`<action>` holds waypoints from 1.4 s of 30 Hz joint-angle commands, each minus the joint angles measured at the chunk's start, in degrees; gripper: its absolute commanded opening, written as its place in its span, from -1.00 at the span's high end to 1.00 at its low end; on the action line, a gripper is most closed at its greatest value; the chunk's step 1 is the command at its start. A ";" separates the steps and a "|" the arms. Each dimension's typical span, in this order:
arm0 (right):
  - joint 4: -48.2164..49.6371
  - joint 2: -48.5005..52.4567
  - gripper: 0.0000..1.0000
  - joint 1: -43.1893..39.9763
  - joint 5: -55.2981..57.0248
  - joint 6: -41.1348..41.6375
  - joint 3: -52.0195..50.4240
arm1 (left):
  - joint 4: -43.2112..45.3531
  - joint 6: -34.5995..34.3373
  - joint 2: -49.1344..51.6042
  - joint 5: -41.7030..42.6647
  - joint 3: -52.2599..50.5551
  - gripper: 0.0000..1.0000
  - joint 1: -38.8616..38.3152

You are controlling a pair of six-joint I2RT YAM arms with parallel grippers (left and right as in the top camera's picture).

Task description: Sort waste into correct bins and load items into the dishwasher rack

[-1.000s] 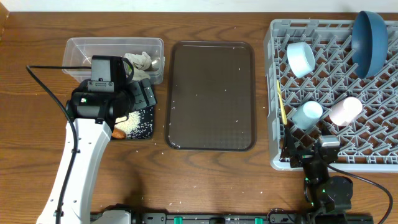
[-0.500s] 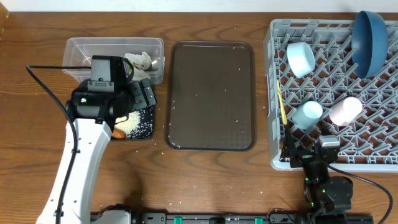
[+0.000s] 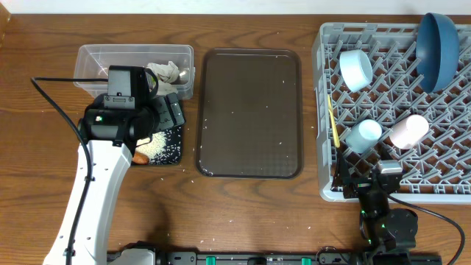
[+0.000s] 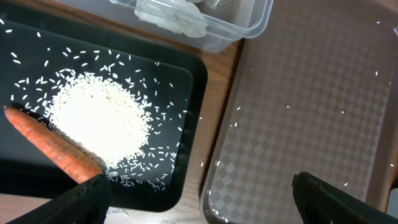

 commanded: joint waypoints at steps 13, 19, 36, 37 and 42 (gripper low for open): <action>-0.09 -0.39 -0.99 -0.79 0.00 0.90 -0.20 | 25.70 20.37 -33.66 2.54 -22.86 -0.91 -0.46; -0.09 -0.37 -0.98 -0.79 -0.02 0.90 -0.17 | 41.29 20.41 -51.01 1.95 -44.06 -0.91 -0.39; -0.09 -0.33 -0.98 -0.79 0.00 0.90 -0.20 | 48.92 20.59 -75.73 0.37 -65.37 -0.91 0.90; -0.11 -0.33 -0.99 -0.79 0.00 0.90 -0.20 | 48.78 20.57 -76.17 0.11 -65.66 -0.91 0.90; -0.11 -0.33 -0.98 -0.79 0.00 0.90 -0.17 | 48.41 20.57 -76.41 -0.09 -66.93 -0.91 1.01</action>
